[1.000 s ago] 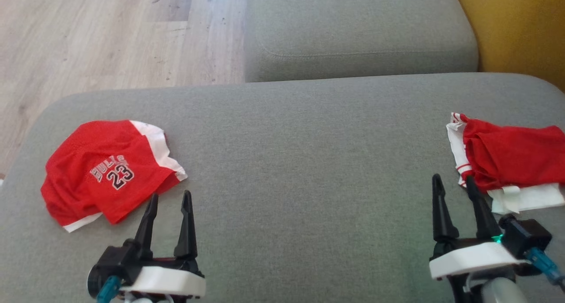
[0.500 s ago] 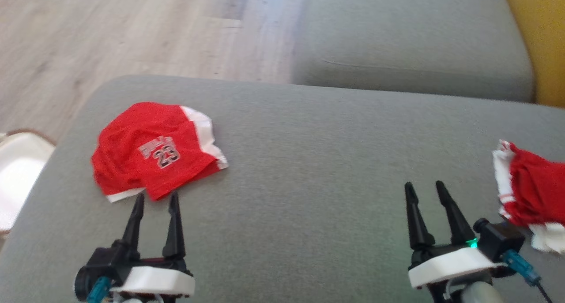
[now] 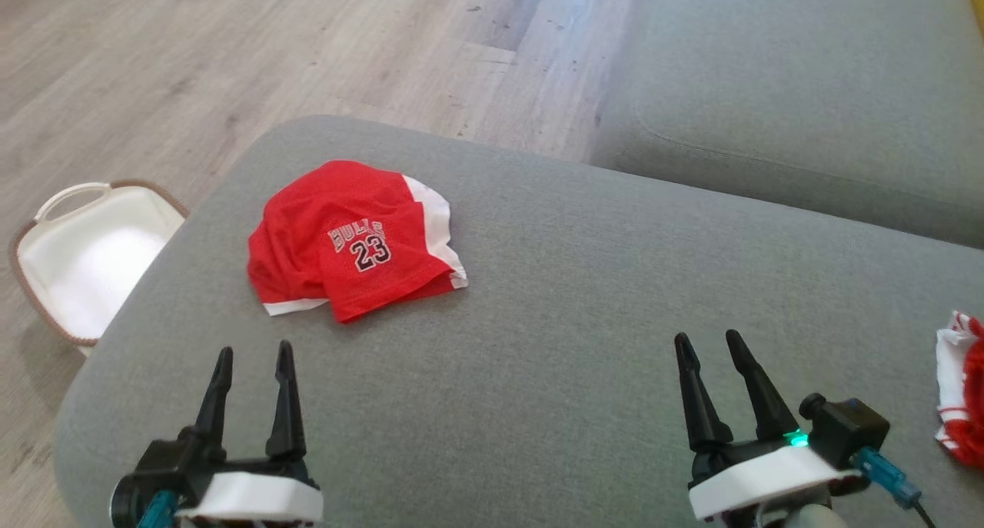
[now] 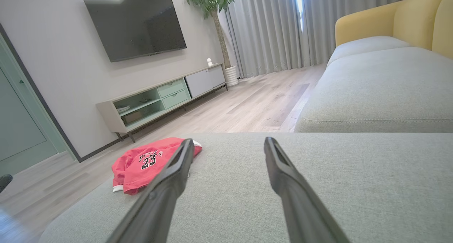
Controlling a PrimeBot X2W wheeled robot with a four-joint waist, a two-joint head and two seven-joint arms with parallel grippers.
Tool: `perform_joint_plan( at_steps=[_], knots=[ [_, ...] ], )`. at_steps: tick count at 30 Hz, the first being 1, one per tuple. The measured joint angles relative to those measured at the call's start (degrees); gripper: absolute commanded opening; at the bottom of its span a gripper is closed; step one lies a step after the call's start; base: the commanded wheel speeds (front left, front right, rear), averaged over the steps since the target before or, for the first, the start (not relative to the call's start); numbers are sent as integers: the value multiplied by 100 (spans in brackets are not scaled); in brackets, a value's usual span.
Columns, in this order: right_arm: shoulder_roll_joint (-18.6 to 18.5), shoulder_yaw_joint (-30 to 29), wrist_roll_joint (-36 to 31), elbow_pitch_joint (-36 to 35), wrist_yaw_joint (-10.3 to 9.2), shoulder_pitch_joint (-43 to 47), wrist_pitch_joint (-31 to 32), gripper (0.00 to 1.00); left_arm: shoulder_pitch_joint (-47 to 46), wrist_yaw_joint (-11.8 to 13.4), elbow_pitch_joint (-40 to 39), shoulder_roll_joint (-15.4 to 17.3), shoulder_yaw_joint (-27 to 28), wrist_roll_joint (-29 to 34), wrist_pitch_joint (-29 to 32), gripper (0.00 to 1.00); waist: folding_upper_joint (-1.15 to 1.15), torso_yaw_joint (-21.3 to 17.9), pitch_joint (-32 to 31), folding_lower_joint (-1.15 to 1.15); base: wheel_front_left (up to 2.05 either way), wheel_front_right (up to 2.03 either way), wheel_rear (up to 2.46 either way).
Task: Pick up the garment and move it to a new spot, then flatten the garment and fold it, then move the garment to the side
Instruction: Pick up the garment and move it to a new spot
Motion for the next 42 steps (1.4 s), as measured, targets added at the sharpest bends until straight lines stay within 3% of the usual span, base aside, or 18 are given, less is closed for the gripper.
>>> perform_joint_plan(
  at_steps=[14,22,30,35,42],
  knots=[
    [0,-1,110,-16,0,12,0,100,-103,-94,104,41,103,110,0,100,0,-11,102,0,0,0,0],
    [-1,-96,-46,-213,0,-118,0,100,-1499,-149,708,411,-198,81,277,100,0,-400,617,1,0,0,0],
    [-4,-246,-222,-469,0,-682,-15,100,-3154,-194,1604,969,-1205,-107,1174,100,0,-803,1336,3,0,0,0],
    [-7,-263,-301,-573,0,-881,-15,100,-3682,-194,2060,1402,-2337,-806,2038,100,0,-1157,1800,2,0,0,0],
    [-8,-344,-301,-703,0,-986,-16,100,-4106,-196,2277,1983,-3564,-1642,2572,100,0,-1553,2311,2,0,0,0]
  ],
)
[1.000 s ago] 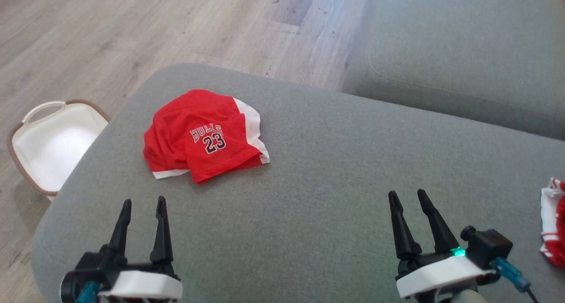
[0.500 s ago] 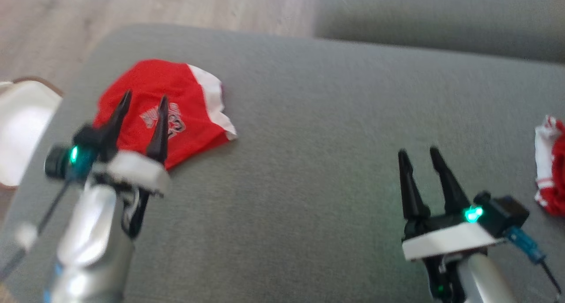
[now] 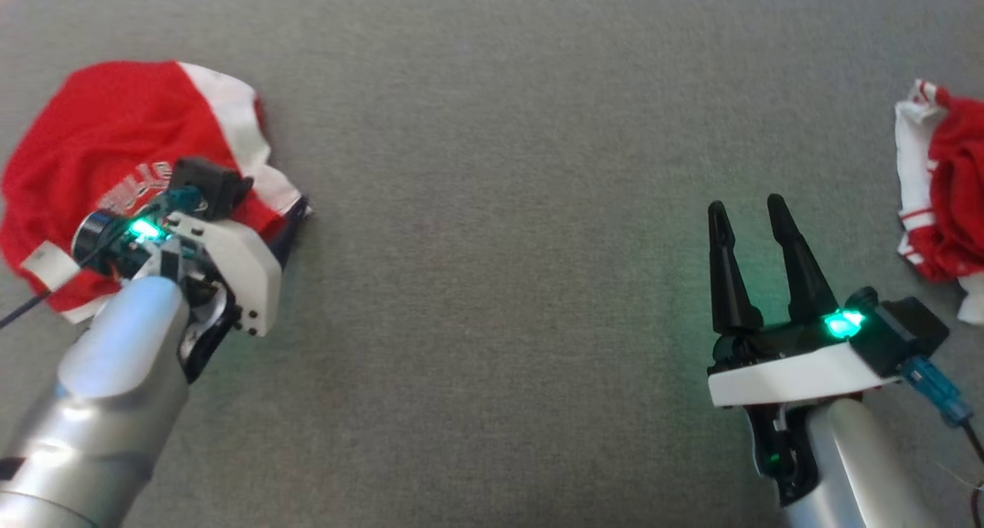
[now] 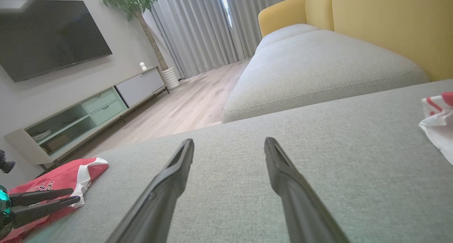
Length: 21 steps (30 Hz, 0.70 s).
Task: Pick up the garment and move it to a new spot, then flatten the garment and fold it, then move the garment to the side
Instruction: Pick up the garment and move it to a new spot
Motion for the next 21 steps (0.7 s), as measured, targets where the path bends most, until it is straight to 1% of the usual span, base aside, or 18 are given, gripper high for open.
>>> perform_joint_plan(
  at_steps=[3,9,10,11,12,14,17,21],
  knots=[
    [-1,7,-1,-34,0,-37,0,100,-99,0,216,88,-267,-207,96,100,0,-104,143,0,0,0,0],
    [-1,36,-1,-40,0,-129,0,100,-410,-2,643,81,-401,-498,118,100,0,-214,258,-1,0,0,0],
    [-1,42,-1,-38,0,-136,0,100,-444,-3,717,73,-410,-538,135,97,0,-224,258,-1,0,0,0],
    [-1,45,-1,-35,0,-136,0,100,-463,-3,768,63,-432,-598,160,42,0,-232,252,-1,0,0,0],
    [-1,41,-1,-27,0,-136,0,100,-469,-3,804,52,-458,-641,167,0,0,-239,238,-1,0,0,0],
    [-1,33,-1,-5,0,-136,0,100,-467,0,861,52,-494,-723,163,0,0,-256,196,-1,0,0,0],
    [-1,22,-1,40,0,-136,0,100,-435,1,934,55,-528,-876,-27,0,0,-287,87,-1,0,0,0],
    [-1,10,-1,124,0,-129,0,100,-290,1,854,22,-478,-1076,-616,0,0,-334,-136,-1,0,0,0]
  ],
)
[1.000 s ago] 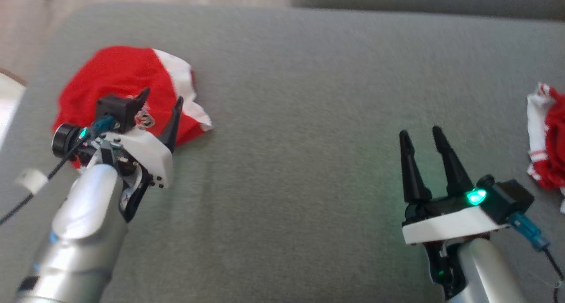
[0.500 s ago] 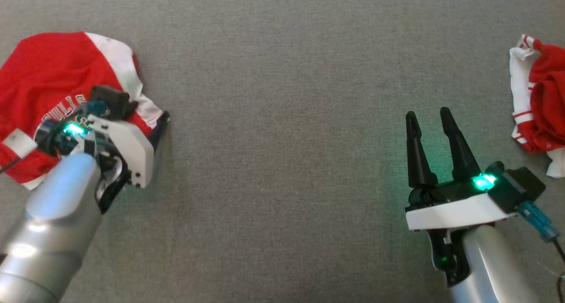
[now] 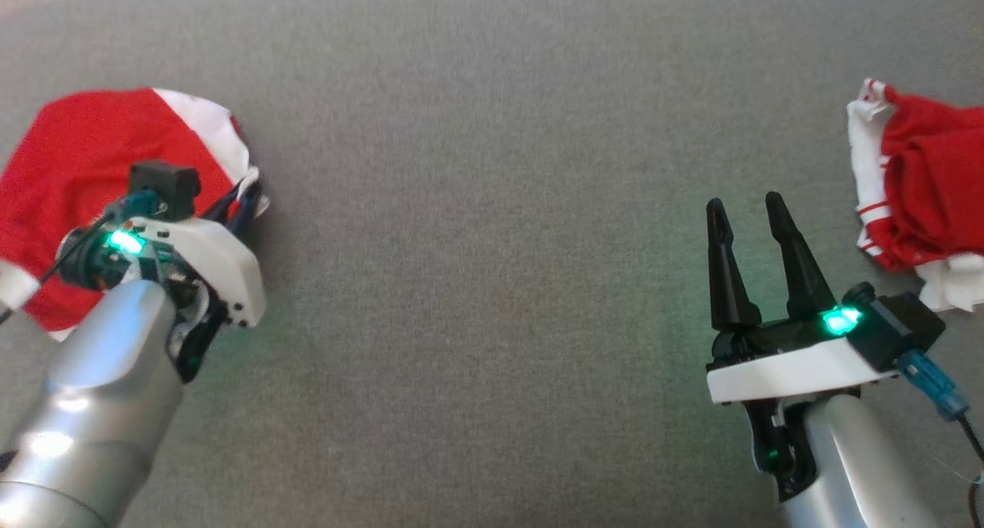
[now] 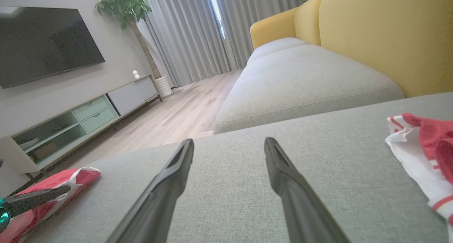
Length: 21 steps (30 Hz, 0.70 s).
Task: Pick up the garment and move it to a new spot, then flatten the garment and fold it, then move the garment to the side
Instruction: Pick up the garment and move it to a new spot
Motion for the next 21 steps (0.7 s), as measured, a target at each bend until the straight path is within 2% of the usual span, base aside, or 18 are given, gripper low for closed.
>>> perform_joint_plan(
  at_steps=[5,11,21],
  knots=[
    [0,-5,1,103,0,54,0,100,102,0,-403,-222,136,-236,-635,0,0,-28,-361,-1,0,0,0],
    [0,27,79,190,0,279,0,100,166,20,-1221,-599,274,-536,-969,0,0,-69,-772,-1,0,0,0],
    [1,258,272,171,0,266,0,100,-134,542,-2499,-1283,290,-584,-978,0,0,-523,-787,0,0,0,0]
  ],
)
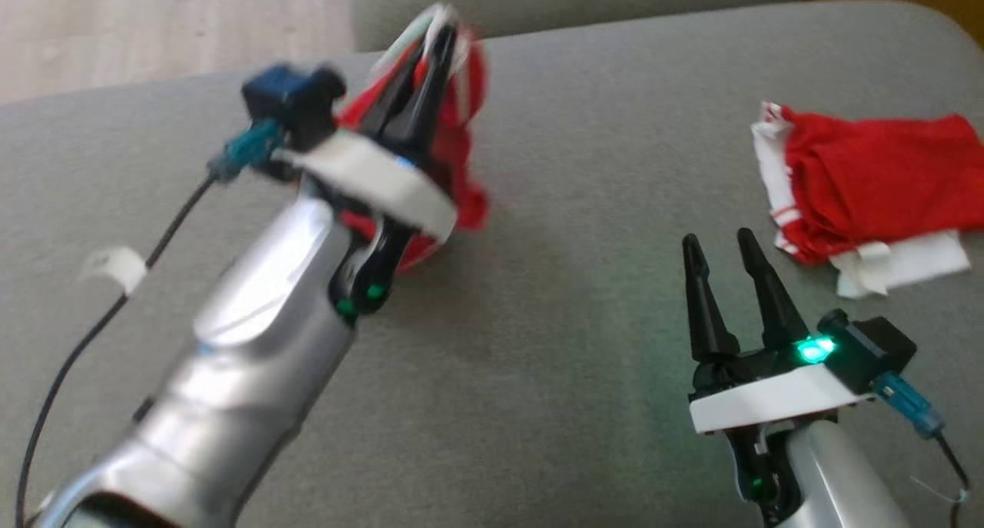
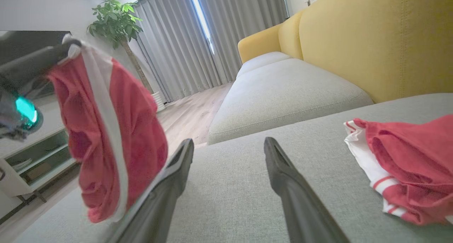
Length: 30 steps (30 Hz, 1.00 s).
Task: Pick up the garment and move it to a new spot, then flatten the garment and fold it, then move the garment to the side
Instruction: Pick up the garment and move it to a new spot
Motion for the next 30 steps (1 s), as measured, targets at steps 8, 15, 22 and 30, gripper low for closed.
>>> perform_joint_plan(
  at_steps=[8,15,22,30],
  knots=[
    [-1,86,185,-26,0,-58,0,100,-870,297,269,-297,126,155,-34,100,0,-514,249,1,0,0,0],
    [-1,16,225,-29,0,-104,0,100,-970,280,876,-158,219,244,-327,100,0,-548,297,0,0,0,0],
    [-1,-165,116,-35,0,-112,0,100,-692,92,1116,448,490,235,-708,100,0,-172,234,0,0,0,0],
    [-1,-343,-151,48,0,-50,0,100,700,83,749,960,408,590,-954,100,0,429,-18,0,0,0,0]
  ],
)
